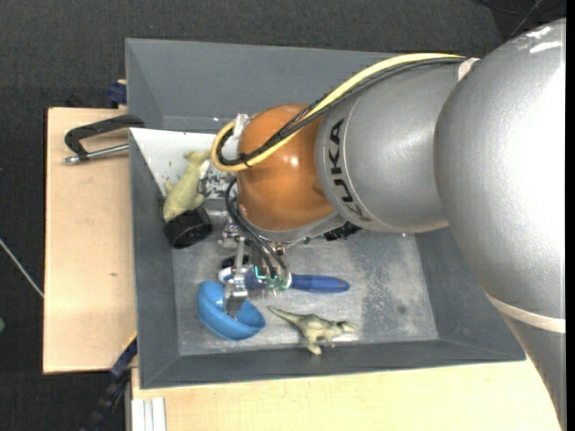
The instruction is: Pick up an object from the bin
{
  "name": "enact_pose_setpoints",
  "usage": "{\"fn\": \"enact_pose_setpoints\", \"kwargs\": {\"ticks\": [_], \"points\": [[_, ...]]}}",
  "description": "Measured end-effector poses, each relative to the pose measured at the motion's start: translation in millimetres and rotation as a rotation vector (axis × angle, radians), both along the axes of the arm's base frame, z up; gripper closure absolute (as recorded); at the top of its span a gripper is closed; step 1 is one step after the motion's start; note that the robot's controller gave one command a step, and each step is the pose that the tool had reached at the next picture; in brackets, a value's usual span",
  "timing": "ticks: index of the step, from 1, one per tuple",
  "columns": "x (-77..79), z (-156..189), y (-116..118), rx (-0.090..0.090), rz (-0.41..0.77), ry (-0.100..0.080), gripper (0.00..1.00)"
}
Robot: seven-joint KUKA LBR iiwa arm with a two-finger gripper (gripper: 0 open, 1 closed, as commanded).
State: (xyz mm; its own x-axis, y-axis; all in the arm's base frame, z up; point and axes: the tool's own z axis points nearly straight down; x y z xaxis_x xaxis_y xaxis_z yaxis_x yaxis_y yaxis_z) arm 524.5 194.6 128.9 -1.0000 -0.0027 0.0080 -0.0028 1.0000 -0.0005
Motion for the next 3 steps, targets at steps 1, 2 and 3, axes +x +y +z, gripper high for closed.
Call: {"fn": "enact_pose_setpoints", "kwargs": {"ticks": [1,2,3], "points": [[-6.0,-56.5,-43.8,0.007,0.113,-0.019,0.0],[14.9,-56.1,-35.0,0.003,0.397,-0.015,0.0],[16.9,-53.9,-33.3,0.006,0.396,-0.023,1.0]]}}
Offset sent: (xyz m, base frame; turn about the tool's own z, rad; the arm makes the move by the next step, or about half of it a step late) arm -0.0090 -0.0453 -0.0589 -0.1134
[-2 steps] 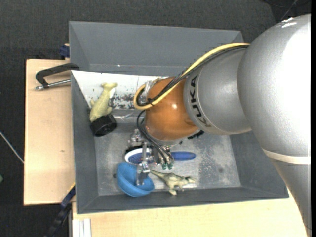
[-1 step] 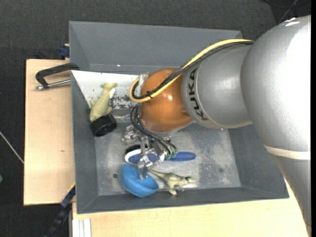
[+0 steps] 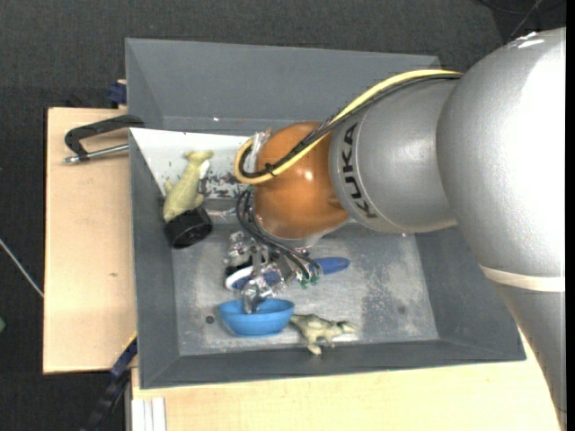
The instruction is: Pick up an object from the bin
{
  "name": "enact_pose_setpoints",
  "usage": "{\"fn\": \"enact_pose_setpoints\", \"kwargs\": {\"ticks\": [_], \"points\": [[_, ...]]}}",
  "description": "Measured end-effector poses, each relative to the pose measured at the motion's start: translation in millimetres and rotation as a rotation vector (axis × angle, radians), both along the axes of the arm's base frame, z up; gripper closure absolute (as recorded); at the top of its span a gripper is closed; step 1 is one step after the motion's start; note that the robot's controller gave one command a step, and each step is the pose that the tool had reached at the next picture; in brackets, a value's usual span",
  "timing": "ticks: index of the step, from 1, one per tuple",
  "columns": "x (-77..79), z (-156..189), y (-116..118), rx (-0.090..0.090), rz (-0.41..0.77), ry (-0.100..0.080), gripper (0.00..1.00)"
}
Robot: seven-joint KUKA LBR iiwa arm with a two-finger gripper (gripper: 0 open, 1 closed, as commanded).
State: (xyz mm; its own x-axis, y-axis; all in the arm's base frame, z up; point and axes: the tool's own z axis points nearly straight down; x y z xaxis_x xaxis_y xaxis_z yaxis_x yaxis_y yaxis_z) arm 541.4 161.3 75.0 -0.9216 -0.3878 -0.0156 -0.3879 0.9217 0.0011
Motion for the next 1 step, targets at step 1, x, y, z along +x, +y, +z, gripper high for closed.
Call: {"fn": "enact_pose_setpoints", "kwargs": {"ticks": [1], "points": [[22.4,150.5,-7.9,-0.002,-0.005,0.0,1.0]]}}
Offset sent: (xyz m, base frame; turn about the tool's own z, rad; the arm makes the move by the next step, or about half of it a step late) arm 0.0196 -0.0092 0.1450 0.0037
